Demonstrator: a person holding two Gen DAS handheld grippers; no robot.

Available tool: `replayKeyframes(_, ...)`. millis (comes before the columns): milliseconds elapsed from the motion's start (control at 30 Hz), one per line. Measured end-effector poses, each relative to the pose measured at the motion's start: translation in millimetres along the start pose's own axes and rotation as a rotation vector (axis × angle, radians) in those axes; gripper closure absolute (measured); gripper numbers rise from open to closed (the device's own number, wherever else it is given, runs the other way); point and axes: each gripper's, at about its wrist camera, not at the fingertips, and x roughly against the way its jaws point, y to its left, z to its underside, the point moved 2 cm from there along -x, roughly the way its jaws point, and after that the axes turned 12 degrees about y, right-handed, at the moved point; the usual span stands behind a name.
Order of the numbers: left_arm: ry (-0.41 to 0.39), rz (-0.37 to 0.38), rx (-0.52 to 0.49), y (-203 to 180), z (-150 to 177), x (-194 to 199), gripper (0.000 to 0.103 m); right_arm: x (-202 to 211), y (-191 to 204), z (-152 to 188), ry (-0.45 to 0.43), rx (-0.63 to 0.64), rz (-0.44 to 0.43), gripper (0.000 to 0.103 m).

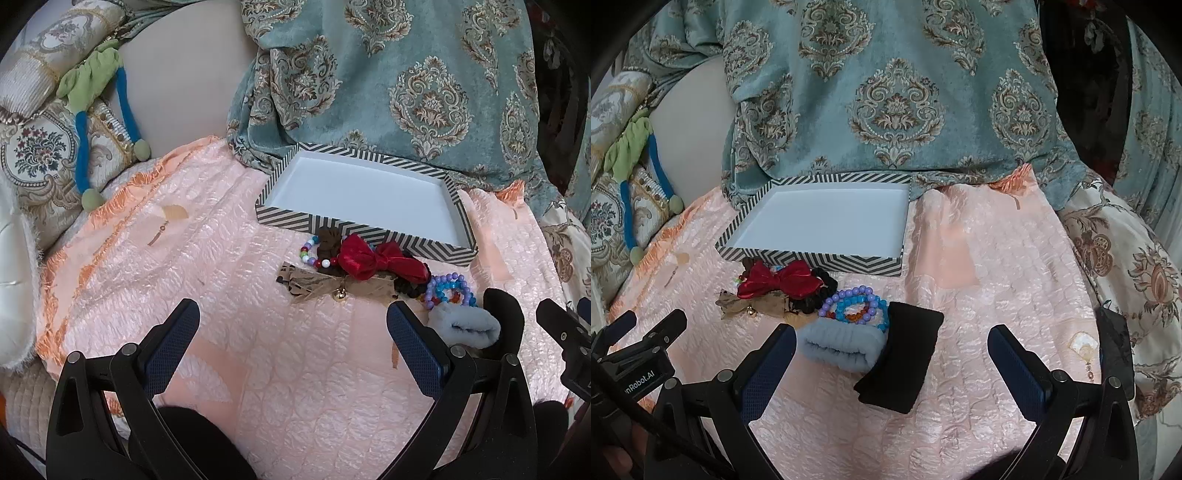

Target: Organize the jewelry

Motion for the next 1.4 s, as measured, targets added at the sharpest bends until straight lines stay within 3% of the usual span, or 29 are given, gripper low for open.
replayKeyframes(733, -0.001, -0.042, 0.002, 4, 0, -4, 0.001, -6, 4, 1, 0.013, 0.015, -0.010, 0.000)
replayKeyframes(933, 0.023, -0.007, 0.044, 20, -3, -10, 0.001, -5, -4, -2, 0.006, 0.028, -0.006, 0.000)
replayKeyframes(1167, 0.045, 0.000, 0.081, 44, -12, -19, 0.001, -12, -7, -10, 0.004, 0.066, -0.103, 0.000)
replayKeyframes(1400, 0.122, 0.082, 0.124, 66, -18, -42, 0.004, -39, 19, -24, 0.058, 0.171, -0.253, 0.020)
